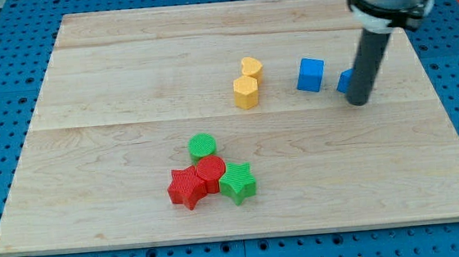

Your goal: Make a group out of blue blocks and yellow blocks

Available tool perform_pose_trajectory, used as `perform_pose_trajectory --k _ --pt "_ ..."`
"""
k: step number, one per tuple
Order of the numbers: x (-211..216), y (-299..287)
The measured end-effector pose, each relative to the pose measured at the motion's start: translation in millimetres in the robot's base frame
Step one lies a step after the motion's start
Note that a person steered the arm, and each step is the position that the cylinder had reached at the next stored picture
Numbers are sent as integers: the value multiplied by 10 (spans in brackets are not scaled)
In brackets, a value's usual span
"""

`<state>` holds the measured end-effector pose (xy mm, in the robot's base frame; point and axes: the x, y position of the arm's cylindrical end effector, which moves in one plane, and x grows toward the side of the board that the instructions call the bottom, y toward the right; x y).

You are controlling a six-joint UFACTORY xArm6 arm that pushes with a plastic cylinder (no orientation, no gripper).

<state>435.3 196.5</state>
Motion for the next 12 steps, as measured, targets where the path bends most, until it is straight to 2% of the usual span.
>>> perform_pose_trajectory --k 1,2,4,6,7,8,9,10,12 --pt "-37 326" --pt "-248 428" --pt "-312 -772" --pt "-337 -1273" --pt "-296 -979" --pt "-462 -453" --pt "-783 -421" --pt "-701 -957" --pt "-689 -1479"
